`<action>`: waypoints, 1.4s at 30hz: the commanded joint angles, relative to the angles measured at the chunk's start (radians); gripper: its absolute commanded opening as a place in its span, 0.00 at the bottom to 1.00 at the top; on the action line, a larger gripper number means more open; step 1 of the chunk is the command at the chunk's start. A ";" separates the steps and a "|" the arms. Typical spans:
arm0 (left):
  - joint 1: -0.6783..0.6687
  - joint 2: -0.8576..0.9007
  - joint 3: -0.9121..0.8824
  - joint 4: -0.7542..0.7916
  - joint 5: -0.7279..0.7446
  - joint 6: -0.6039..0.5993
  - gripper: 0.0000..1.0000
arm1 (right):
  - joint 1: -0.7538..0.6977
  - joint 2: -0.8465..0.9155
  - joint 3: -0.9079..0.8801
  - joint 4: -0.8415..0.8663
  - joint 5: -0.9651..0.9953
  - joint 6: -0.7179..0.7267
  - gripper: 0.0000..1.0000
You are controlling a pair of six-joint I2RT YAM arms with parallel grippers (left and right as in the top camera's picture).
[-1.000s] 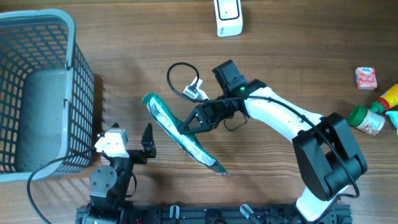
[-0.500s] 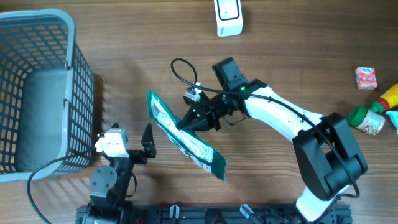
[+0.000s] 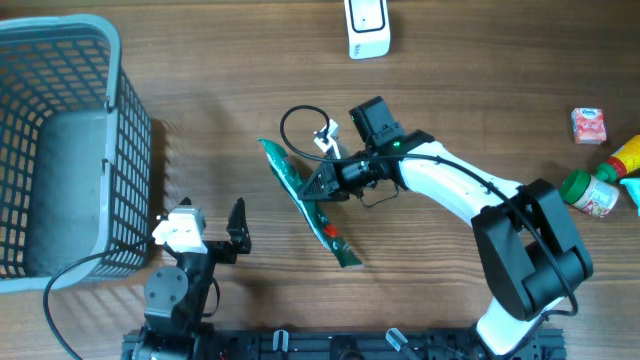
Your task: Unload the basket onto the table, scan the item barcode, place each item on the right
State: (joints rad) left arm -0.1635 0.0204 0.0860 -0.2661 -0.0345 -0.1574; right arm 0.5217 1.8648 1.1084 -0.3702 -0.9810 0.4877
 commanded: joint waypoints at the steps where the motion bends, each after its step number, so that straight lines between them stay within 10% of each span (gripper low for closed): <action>1: 0.004 -0.004 -0.004 0.001 0.008 0.019 1.00 | -0.022 0.013 -0.003 -0.024 0.165 -0.014 0.04; 10: 0.004 -0.004 -0.004 0.001 0.008 0.019 1.00 | -0.219 0.020 -0.003 -0.043 -0.347 -0.017 0.04; 23: 0.004 -0.004 -0.004 0.001 0.008 0.019 1.00 | -0.133 0.225 -0.005 0.132 -0.351 -0.064 0.06; 27: 0.004 -0.004 -0.004 0.001 0.008 0.019 1.00 | -0.156 0.224 -0.004 0.064 -0.116 -0.070 0.30; 36: 0.004 -0.004 -0.004 0.001 0.008 0.019 1.00 | -0.245 0.218 0.001 -0.013 -0.021 -0.123 0.32; 40: 0.004 -0.004 -0.004 0.001 0.008 0.019 1.00 | -0.243 0.145 0.032 -0.129 0.049 -0.204 0.53; 42: 0.004 -0.004 -0.004 0.001 0.008 0.019 1.00 | -0.234 0.063 0.039 -0.203 0.218 -0.196 0.83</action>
State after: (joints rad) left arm -0.1635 0.0204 0.0860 -0.2665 -0.0341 -0.1574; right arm 0.2741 2.0563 1.1164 -0.4950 -0.9920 0.3408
